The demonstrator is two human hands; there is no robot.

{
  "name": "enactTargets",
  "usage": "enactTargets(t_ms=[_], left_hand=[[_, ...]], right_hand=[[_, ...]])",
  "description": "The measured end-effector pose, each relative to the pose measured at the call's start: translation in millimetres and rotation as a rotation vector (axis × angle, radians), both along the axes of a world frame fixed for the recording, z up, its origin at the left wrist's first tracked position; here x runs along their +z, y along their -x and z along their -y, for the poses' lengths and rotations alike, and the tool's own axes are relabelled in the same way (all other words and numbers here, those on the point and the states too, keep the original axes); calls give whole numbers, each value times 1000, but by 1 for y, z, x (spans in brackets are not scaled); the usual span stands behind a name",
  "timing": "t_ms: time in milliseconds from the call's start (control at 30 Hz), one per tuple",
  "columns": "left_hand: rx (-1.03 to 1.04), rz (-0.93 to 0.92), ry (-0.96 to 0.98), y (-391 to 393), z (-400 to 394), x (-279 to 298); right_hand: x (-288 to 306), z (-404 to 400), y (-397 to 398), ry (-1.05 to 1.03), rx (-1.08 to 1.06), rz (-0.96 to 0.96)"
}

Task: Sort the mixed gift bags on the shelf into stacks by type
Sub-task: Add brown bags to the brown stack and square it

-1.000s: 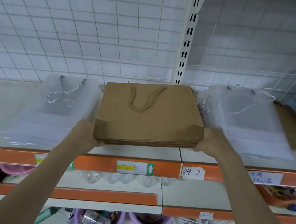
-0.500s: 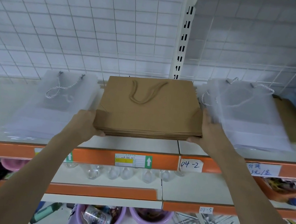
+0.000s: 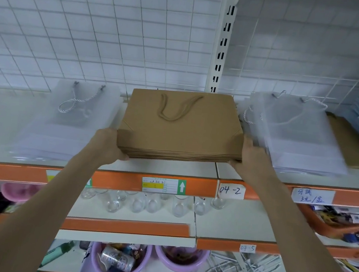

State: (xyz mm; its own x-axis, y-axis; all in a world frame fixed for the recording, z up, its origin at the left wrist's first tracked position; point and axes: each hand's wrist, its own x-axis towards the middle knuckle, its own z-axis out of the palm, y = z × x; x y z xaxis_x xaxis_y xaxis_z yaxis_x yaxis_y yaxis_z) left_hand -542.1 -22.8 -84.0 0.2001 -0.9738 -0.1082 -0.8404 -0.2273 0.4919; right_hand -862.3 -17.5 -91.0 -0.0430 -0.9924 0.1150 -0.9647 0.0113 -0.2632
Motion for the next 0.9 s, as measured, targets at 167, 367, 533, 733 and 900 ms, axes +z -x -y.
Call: enactTargets(t_ms=[167, 367, 533, 733, 900], left_hand=[[-5, -7, -45, 2, -3, 5], [-24, 102, -69, 2, 4, 12], [-28, 200, -175, 5, 12, 24], [-44, 199, -228, 10, 14, 31], [-66, 82, -232, 7, 8, 32]], right_hand=[[7, 8, 3, -117, -37, 181], [15, 15, 7, -126, -42, 179], [27, 19, 0, -204, -110, 135], [30, 15, -6, -219, -130, 75], [26, 9, -5, -212, -137, 87]])
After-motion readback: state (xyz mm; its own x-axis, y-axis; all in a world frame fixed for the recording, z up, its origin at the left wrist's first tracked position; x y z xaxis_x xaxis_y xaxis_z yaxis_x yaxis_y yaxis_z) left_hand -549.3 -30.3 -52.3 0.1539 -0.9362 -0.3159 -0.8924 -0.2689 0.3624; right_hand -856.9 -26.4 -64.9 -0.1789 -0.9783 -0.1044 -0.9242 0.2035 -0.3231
